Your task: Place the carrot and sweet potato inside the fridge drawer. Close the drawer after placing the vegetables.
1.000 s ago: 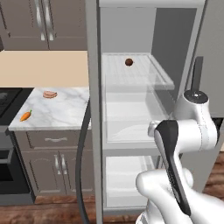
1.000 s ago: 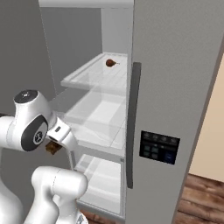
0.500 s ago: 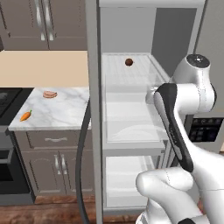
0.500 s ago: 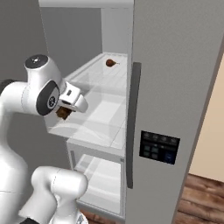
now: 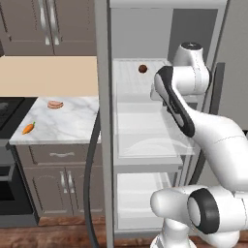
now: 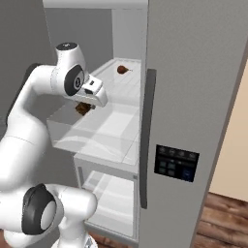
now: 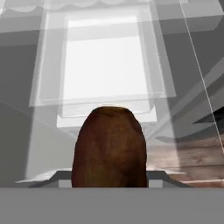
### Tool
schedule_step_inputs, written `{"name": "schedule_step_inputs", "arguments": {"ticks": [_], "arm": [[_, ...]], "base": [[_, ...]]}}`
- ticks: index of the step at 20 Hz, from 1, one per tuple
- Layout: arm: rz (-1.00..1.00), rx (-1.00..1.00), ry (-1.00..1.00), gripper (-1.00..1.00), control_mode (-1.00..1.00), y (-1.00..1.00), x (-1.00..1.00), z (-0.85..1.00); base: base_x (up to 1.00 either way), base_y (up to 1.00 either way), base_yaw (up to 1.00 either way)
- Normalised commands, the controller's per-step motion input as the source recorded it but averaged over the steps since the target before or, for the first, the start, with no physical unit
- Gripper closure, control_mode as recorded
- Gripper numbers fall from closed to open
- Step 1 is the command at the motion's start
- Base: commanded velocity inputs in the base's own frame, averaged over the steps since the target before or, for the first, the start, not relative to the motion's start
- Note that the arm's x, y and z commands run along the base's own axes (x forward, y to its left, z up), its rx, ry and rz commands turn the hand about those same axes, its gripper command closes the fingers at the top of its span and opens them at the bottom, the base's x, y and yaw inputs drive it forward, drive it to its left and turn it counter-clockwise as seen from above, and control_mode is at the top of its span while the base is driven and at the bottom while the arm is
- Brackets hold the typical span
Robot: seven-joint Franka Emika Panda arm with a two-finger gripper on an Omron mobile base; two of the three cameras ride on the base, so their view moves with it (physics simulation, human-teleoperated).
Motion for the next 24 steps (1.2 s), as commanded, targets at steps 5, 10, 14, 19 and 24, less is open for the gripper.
{"name": "schedule_step_inputs", "arguments": {"ticks": [5,10,14,19,24], "arm": [[0.01,0.00,0.02,1.00,-1.00,-0.01,0.56,-0.53],[0.04,0.00,0.10,1.00,-1.00,0.00,0.37,-0.49],[0.07,0.00,0.06,1.00,-1.00,0.00,0.23,-0.40],[0.07,0.00,0.07,1.00,-1.00,-0.01,0.11,-0.33],[0.07,0.00,0.05,1.00,-1.00,0.00,0.01,-0.28]], "base": [[0.00,0.00,0.00],[0.00,0.00,0.00],[0.00,0.00,0.00],[0.00,0.00,0.00],[0.00,0.00,0.00]]}}
